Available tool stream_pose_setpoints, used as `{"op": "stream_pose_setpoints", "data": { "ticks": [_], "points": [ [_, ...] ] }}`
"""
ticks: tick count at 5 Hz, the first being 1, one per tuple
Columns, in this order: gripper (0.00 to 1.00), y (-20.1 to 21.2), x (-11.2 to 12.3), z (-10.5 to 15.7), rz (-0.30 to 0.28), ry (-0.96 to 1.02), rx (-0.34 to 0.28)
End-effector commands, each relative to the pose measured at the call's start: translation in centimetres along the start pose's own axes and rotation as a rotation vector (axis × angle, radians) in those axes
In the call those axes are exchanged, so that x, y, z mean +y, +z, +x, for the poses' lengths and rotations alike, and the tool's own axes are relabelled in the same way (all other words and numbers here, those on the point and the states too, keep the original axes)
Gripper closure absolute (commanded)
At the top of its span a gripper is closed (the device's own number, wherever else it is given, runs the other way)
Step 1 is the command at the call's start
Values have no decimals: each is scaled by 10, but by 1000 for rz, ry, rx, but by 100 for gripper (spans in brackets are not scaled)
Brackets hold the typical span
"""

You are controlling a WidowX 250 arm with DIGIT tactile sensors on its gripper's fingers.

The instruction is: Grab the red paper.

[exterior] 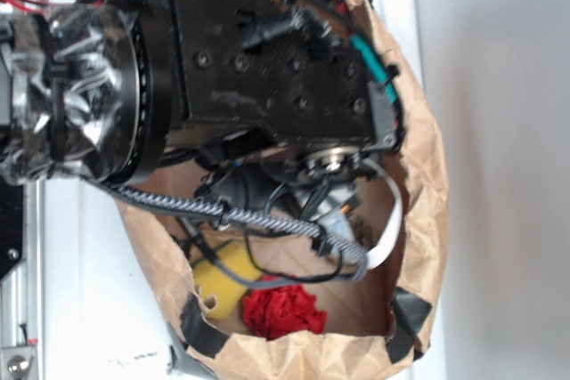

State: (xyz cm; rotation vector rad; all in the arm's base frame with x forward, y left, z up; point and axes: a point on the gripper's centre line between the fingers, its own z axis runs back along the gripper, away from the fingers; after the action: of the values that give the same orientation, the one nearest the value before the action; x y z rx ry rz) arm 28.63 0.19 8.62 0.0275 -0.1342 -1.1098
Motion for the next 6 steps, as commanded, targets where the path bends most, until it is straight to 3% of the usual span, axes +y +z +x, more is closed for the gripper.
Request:
{"op": "stream_pose_setpoints", "data": {
  "ticks": [1, 3, 4, 5, 6],
  "points": [
    [0, 6, -26, 37, 8, -178, -109],
    [0, -6, -42, 68, -53, -211, -198],
    [0, -19, -45, 78, -80, -206, -202],
    [0, -33, -47, 86, -173, -216, -214],
    [0, -41, -47, 91, -238, -213, -272]
  ]
}}
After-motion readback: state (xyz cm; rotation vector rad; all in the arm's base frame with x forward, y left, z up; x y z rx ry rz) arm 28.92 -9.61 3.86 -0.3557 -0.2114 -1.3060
